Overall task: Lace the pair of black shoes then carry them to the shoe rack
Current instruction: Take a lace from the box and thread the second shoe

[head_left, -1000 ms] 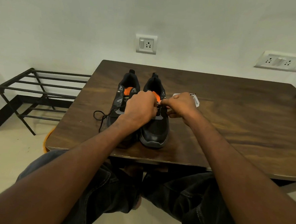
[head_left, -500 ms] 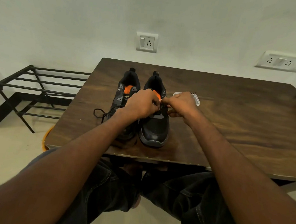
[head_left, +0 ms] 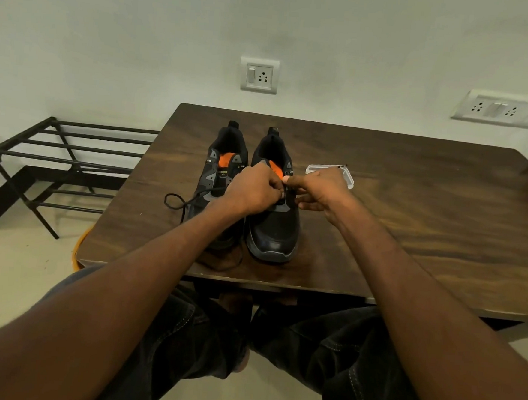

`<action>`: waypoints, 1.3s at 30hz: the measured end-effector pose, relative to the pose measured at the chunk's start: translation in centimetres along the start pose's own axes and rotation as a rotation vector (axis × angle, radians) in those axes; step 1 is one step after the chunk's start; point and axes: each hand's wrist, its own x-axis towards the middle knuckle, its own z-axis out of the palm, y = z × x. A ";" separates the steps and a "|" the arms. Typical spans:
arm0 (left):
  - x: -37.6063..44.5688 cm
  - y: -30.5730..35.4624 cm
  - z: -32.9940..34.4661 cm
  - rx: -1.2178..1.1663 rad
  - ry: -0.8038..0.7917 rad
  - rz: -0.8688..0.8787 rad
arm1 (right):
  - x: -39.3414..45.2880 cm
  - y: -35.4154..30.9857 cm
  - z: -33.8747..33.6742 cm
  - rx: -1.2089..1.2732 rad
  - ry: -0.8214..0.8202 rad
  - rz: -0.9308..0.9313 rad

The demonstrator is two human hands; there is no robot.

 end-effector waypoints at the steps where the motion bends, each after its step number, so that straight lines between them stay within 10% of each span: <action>1: -0.1 0.0 -0.1 -0.008 -0.011 0.007 | 0.0 0.0 -0.1 0.015 -0.013 0.011; 13: -2.7 0.3 -2.3 -0.010 -0.070 0.006 | -0.3 0.9 -0.2 -0.297 -0.009 -0.161; 24: -3.3 -0.5 -7.1 -0.288 0.020 -0.066 | -0.7 0.3 -2.2 0.319 -0.148 0.233; 39: -2.5 -0.1 -3.5 -0.076 -0.053 0.043 | -0.9 1.2 -2.1 -0.045 -0.186 -0.065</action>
